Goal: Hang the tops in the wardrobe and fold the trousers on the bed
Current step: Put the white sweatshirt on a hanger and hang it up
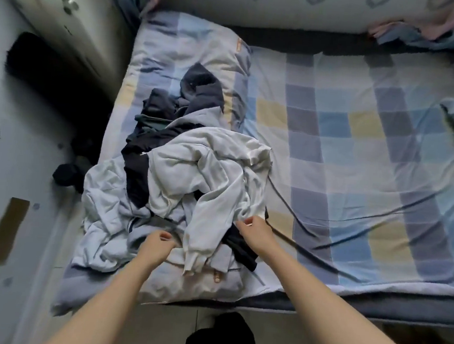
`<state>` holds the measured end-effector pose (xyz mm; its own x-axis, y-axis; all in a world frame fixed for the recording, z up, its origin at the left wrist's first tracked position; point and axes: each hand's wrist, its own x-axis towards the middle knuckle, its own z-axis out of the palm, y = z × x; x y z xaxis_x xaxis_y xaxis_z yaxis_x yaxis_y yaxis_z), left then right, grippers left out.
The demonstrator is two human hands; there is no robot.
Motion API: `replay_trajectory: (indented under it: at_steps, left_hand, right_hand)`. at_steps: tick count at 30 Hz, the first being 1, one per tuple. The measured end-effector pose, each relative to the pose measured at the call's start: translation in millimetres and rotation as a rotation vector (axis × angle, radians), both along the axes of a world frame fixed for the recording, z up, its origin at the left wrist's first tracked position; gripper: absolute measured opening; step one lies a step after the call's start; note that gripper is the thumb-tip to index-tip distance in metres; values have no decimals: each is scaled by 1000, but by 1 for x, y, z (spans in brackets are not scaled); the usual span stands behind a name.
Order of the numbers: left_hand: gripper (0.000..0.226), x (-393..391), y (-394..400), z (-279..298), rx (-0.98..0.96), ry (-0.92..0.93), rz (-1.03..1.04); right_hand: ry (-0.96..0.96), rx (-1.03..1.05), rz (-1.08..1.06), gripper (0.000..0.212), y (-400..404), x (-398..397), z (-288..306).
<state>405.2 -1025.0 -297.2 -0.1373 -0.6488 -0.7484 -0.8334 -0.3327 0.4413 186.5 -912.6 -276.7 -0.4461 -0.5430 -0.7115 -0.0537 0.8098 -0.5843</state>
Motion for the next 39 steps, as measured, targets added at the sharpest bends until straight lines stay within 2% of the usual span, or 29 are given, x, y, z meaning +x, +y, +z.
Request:
replay_trajectory:
  at_steps: [3,5,10,12,14,17,21,23,25,30,32,35,39]
  left_hand:
    - [23,2,-32,-41,19,-24,58]
    - [35,2,-50,-67,-2,-44,61]
    - [54,-2,-89,-116,-157,-48,54]
    - [58,-5,-96,-133,-187,-51,-9]
    - [61,-10,-99,-144,-195,-109,-108]
    - [57,-10,-99,-153,-266,-262,-286]
    - [26,-6,-104,-154,-499,-387,-472]
    - [19,-3,-108,-152,-547,-329,-461]
    - [22,3,-111,-147,-543,-229,-367]
    - [30,6,-110,-91,-549,85,122]
    - [37,6,-110,-59,-596,149,250]
    - [44,-3,-100,0,-670,272,185]
    - [38,-24,-63,80,-517,597,29]
  right_hand:
    - [-241,58,-153,24,-37,0,-55]
    - [-368,127,-289,47,-54,4,-90]
    - [-350,239,-324,92,-84,23,-157]
    - [-300,270,-322,101,-92,29,-174]
    - [-249,286,-331,89,-98,34,-182]
    - [-248,138,-354,47,-100,40,-179]
    - [-255,-142,-231,45,-87,34,-141]
    - [-136,-186,-215,39,-72,17,-122]
    - [-13,-148,-290,33,-51,-4,-108]
    - [183,-70,-539,38,12,-48,-66]
    - [240,-16,-589,32,34,-48,-58]
    - [210,97,-574,20,57,-33,-41]
    - [128,89,-520,25,59,1,1]
